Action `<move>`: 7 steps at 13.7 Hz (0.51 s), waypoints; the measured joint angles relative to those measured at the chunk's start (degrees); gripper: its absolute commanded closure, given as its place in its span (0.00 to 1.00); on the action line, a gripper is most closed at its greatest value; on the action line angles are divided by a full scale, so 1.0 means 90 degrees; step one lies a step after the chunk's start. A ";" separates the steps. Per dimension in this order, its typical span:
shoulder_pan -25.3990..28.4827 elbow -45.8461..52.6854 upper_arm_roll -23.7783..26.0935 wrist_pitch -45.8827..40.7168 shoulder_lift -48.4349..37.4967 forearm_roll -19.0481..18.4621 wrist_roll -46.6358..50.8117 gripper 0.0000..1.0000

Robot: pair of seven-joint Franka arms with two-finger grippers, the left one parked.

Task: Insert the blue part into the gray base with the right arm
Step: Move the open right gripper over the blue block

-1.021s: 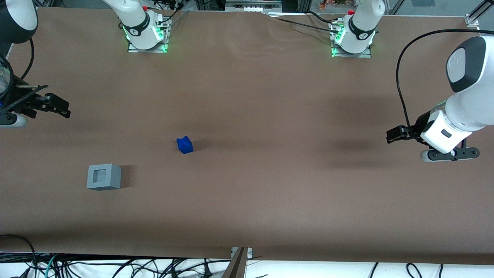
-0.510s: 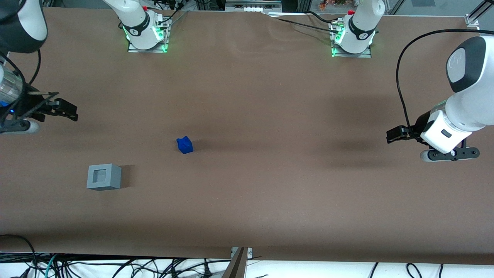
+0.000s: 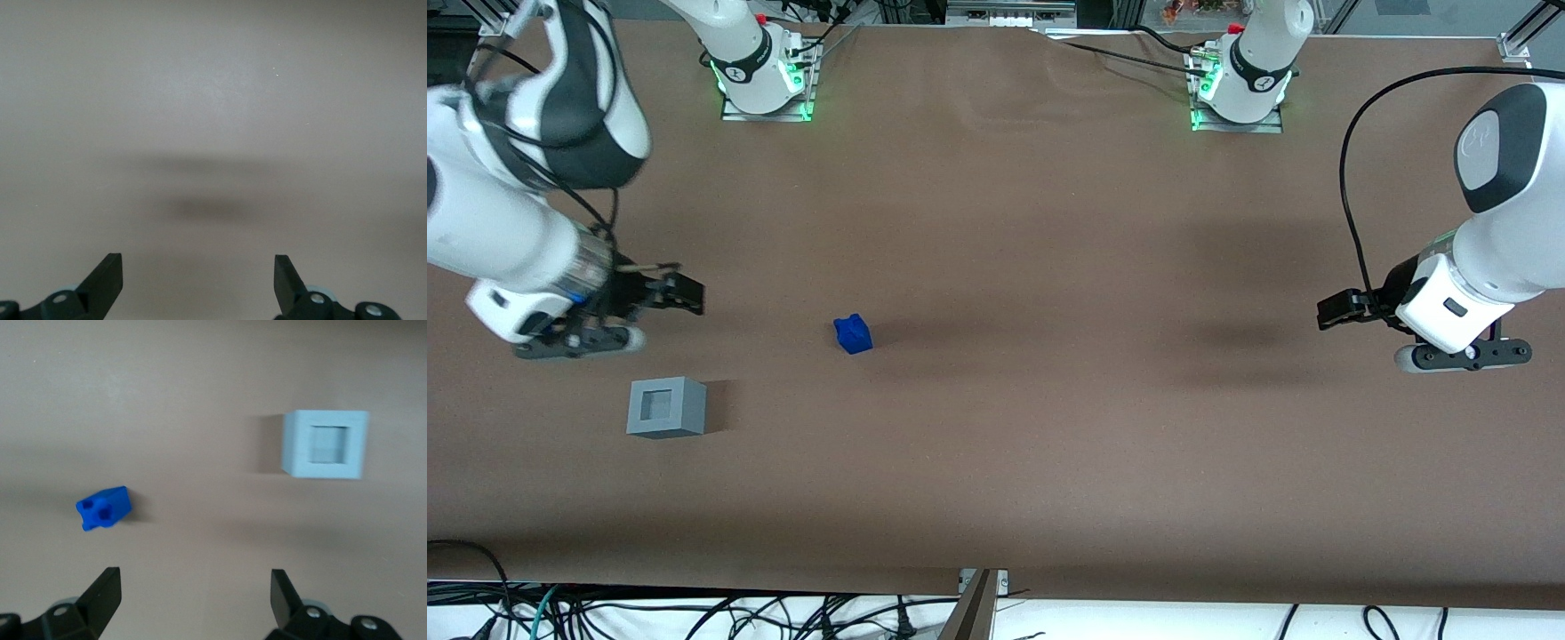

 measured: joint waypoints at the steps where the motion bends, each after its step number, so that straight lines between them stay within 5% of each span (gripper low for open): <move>1: 0.0136 -0.0003 0.0006 0.0187 0.0205 0.0021 0.0051 0.01; 7: 0.0983 -0.0010 0.0021 0.1033 0.1169 0.0225 0.1242 0.01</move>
